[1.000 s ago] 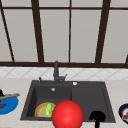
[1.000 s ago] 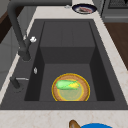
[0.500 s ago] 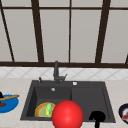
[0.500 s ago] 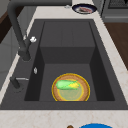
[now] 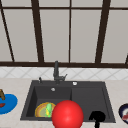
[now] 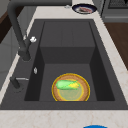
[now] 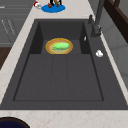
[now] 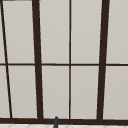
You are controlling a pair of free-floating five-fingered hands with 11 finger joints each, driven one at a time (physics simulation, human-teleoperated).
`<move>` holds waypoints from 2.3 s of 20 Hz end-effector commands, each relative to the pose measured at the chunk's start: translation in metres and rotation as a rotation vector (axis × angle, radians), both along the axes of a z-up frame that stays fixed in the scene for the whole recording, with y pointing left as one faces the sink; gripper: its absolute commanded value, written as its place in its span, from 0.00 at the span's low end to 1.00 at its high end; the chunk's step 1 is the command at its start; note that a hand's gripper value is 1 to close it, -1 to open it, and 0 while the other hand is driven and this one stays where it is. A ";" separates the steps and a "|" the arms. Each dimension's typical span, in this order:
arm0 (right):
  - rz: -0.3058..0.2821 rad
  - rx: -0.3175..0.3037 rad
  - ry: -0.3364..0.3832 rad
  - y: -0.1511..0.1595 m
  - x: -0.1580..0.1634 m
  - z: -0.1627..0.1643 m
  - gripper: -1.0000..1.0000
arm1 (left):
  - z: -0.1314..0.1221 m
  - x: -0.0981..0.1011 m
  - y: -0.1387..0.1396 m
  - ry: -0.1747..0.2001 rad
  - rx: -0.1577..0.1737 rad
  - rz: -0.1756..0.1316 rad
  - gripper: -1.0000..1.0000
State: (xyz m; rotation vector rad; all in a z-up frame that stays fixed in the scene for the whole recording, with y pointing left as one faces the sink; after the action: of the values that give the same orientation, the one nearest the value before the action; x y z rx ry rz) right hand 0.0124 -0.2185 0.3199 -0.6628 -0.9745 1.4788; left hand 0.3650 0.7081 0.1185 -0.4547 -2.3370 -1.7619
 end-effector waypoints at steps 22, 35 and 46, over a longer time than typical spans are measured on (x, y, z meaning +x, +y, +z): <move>0.000 0.000 0.000 0.000 0.000 0.000 0.50 | 0.059 -0.043 -0.002 -0.018 0.039 -0.048 0.00; 0.000 0.000 0.000 0.000 0.000 0.000 0.50 | 0.083 -0.074 -0.005 0.042 0.065 -0.026 0.00; 0.000 0.000 0.000 0.000 0.000 0.000 0.50 | 0.107 -0.086 0.008 0.106 0.083 0.071 0.00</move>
State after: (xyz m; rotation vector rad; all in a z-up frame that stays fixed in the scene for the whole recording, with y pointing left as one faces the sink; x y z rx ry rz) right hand 0.0124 -0.2185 0.3199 -0.6628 -0.9745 1.4788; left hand 0.2794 0.7143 0.2237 -0.4952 -2.2565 -1.8053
